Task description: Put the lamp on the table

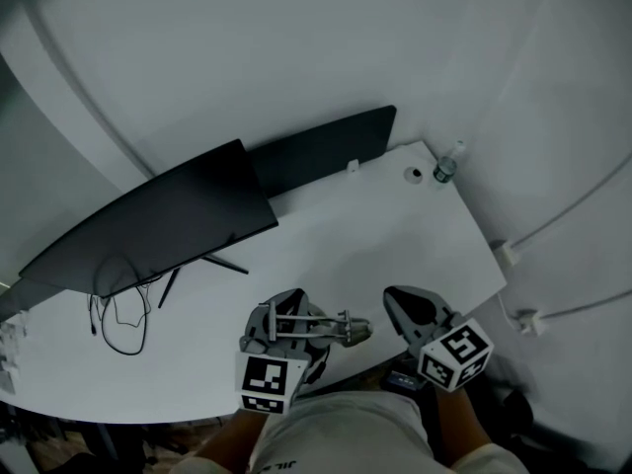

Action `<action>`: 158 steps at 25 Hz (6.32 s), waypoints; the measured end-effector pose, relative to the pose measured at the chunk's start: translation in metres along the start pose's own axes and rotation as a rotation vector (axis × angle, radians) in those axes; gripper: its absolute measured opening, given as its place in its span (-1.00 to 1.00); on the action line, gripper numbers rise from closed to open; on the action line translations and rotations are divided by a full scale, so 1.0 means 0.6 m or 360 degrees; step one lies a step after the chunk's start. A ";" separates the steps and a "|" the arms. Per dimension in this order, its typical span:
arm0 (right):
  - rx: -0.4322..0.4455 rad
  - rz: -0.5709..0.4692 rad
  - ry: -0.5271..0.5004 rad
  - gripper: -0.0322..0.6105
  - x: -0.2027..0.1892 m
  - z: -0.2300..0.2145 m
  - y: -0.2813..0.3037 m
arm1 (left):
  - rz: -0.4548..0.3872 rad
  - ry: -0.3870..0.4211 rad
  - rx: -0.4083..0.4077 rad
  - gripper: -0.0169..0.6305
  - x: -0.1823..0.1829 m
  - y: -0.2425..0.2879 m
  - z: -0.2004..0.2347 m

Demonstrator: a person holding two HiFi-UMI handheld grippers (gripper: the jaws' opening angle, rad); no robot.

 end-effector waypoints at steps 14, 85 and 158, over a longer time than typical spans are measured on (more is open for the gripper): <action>-0.0035 0.0017 0.0038 -0.80 -0.001 -0.039 0.038 | -0.0027 0.0014 -0.0014 -0.93 0.021 0.075 0.039; -0.0099 0.0172 0.0192 -0.80 -0.096 -0.123 0.087 | -0.0036 0.0056 -0.0068 -0.93 -0.052 0.304 0.082; -0.0040 0.0180 0.0208 -0.80 -0.100 -0.092 0.087 | -0.0023 0.0146 0.0006 -0.62 -0.098 0.273 0.067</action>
Point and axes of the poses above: the fingertips, and each gripper's own axes: y forward along the fingers, z to its left, x out of its top, the point moved 2 cm from there along -y, backward along the fingers, and after that the axes turned 5 degrees about -y, right-handed, at the moved point
